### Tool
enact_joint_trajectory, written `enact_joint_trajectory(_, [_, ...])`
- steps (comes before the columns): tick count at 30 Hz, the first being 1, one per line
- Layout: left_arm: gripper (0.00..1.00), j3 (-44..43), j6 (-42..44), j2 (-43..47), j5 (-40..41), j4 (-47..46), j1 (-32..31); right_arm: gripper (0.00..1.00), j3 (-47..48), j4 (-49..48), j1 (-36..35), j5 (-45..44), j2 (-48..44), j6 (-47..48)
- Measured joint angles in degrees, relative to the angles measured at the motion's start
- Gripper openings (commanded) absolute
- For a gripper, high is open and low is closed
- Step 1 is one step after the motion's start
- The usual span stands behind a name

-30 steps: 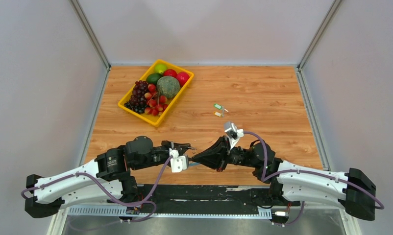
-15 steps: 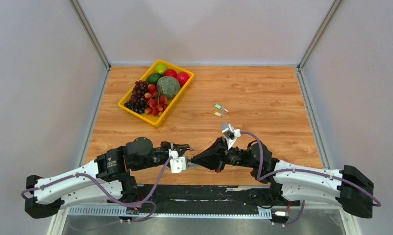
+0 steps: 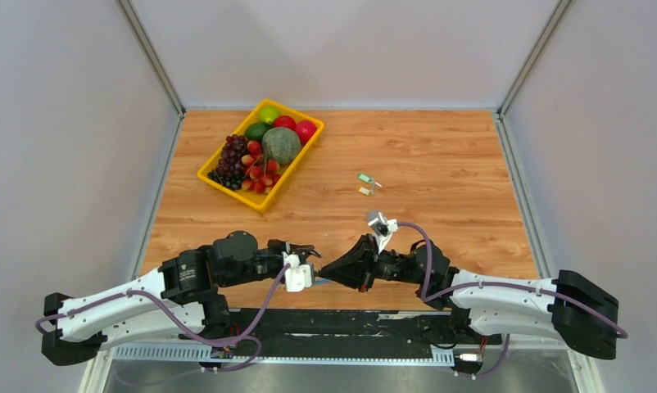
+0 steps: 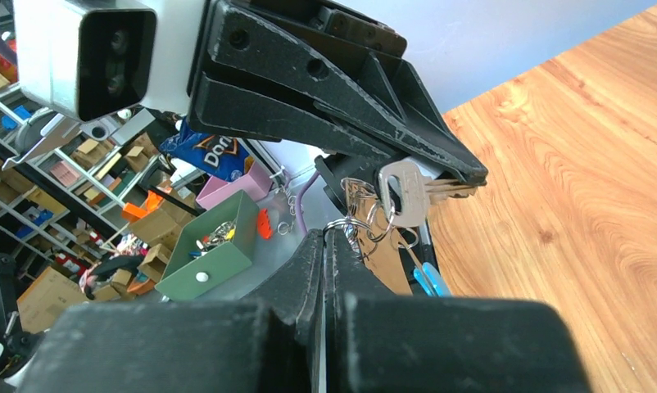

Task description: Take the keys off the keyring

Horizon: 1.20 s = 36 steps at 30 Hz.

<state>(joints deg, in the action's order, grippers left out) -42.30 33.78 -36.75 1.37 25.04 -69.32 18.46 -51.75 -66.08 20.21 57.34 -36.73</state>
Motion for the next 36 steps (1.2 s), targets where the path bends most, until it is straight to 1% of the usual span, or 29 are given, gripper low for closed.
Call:
enact_joint_trajectory(10, [0.0, 0.37, 0.0, 0.42, -0.44, 0.5, -0.07, 0.0, -1.62, -4.52, 0.0, -0.07, 2.95, -3.1])
enact_joint_trajectory(15, [0.0, 0.37, 0.0, 0.59, -0.46, 0.46, -0.07, 0.0, -1.6, -2.19, 0.0, -0.46, 0.81, -2.45])
enact_joint_trajectory(18, [0.0, 0.37, 0.0, 0.61, -0.46, 0.2, -0.07, 0.13, -1.55, 2.36, -0.11, -1.53, -2.84, -1.01])
enact_joint_trajectory(20, [0.0, 0.37, 0.04, 0.72, 2.05, -2.1, 0.35, 0.18, -1.6, 7.06, -1.05, -0.17, -5.35, -0.37])
enact_joint_trajectory(24, [0.0, 0.37, 0.04, 1.31, 5.03, -5.99, 1.09, 0.21, -1.6, 16.28, -2.73, 0.7, -9.66, 1.79])
enact_joint_trajectory(27, [0.0, 0.37, 0.07, 1.31, 5.88, -7.13, 1.11, 0.27, -1.6, 21.44, -2.73, 0.07, -12.2, 3.3])
enact_joint_trajectory(32, [0.0, 0.37, 0.09, 1.25, 6.49, -7.76, 1.16, 0.34, -1.55, 27.15, -2.73, -1.99, -15.1, 5.75])
enact_joint_trajectory(36, [0.0, 0.37, 0.07, 1.22, 6.45, -7.76, 1.16, 0.4, 0.17, 31.67, -2.73, -5.49, -16.39, 9.25])
